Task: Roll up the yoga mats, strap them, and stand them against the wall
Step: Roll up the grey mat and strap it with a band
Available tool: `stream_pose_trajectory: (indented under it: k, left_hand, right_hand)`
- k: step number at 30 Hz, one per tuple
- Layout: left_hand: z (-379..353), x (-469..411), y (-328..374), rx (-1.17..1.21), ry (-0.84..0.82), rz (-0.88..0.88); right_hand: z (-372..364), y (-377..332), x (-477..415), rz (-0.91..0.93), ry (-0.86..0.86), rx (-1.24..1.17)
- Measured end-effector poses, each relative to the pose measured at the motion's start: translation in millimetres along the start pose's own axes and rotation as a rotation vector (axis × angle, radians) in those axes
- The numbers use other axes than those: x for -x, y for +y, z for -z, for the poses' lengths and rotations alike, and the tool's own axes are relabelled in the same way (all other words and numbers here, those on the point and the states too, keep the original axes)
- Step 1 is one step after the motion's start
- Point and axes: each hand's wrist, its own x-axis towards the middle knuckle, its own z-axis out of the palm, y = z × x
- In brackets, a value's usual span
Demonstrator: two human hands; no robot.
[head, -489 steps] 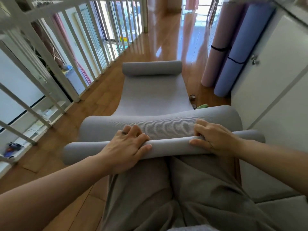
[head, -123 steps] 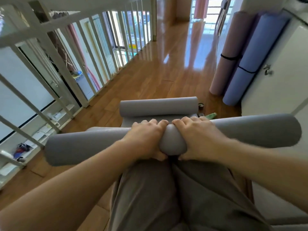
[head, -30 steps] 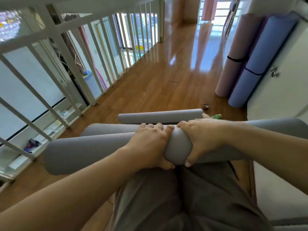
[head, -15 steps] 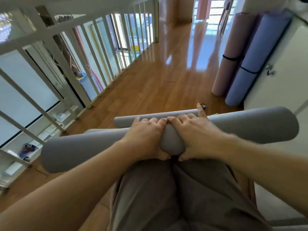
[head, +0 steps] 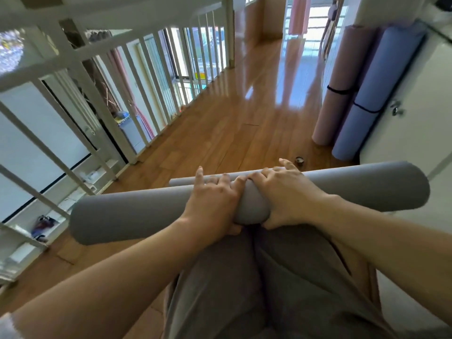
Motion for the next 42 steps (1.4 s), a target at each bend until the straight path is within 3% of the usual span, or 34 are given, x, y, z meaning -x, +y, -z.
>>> stream_pose_trajectory:
  k: [6,13,18,22,24,27,31,36,39,42]
  left_hand:
    - [34,27,3,-0.029,0.018,-0.054]
    - [15,66,30,0.091,-0.121,-0.094]
    - [19,50,17,0.209,-0.189,-0.138]
    - [24,31,-2,0.448,-0.336,-0.158]
    - [24,31,-4,0.414,-0.294,-0.151]
    - [13,42,10,0.123,-0.135,-0.113]
    - [8,40,8,0.224,-0.074,-0.092]
    - [19,16,-11,0.351,-0.212,-0.094]
    - [14,15,-1,0.209,-0.208,-0.03]
    - [0,24,11,0.07,-0.052,0.004]
  right_hand:
    - [36,-9,33,0.061,0.0,0.014]
    - [17,-37,67,0.105,-0.22,-0.015]
    - [22,-36,73,0.069,-0.216,0.038]
    - [12,-49,75,0.067,-0.133,0.11]
    - [10,-47,65,0.045,-0.123,0.056]
    - [17,-34,49,0.026,-0.161,-0.079]
    - [23,-28,42,0.045,-0.176,-0.066]
    - [1,-37,43,0.022,0.005,0.098]
    - [8,-23,23,0.023,-0.072,-0.038]
    - [21,-14,8,0.025,-0.173,-0.101]
